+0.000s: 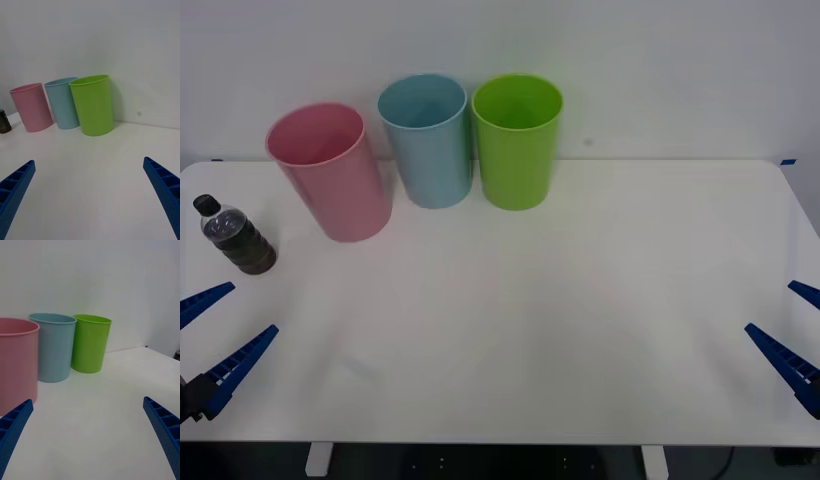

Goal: Grasp the object on the table and drop it into the matching bin: aluminum can to the light blue bin, PET bottle to the pink bin.

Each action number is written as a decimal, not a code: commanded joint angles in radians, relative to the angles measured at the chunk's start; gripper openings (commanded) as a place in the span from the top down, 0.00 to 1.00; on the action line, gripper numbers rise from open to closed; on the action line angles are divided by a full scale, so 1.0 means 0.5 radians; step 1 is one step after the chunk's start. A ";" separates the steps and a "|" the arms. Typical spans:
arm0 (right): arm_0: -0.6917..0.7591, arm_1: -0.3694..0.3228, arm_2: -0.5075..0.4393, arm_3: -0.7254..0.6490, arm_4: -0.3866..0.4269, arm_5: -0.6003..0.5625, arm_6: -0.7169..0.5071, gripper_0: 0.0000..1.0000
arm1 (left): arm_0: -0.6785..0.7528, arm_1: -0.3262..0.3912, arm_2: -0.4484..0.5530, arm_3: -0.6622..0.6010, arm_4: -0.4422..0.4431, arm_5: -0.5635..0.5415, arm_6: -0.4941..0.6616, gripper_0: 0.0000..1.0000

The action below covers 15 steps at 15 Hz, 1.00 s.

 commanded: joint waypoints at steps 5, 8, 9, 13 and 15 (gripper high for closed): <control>0.000 0.000 0.000 0.000 0.000 0.000 0.000 0.00 | 0.032 -0.045 0.002 0.046 0.097 0.032 -0.006 0.00; 0.000 0.000 0.000 0.000 0.000 0.000 0.000 0.00 | 0.054 -0.045 0.011 0.049 0.110 0.078 -0.025 0.00; 0.000 0.000 0.000 0.000 0.000 0.000 0.000 0.00 | 0.066 -0.045 0.017 0.049 0.110 0.103 -0.028 0.00; 0.000 0.000 0.000 0.000 0.000 0.000 0.000 0.00 | 0.109 -0.045 0.008 0.049 0.110 0.336 -0.052 0.00; 0.000 0.000 0.000 0.000 0.000 0.000 0.000 0.00 | 0.127 -0.045 -0.007 0.049 0.110 0.459 -0.064 0.00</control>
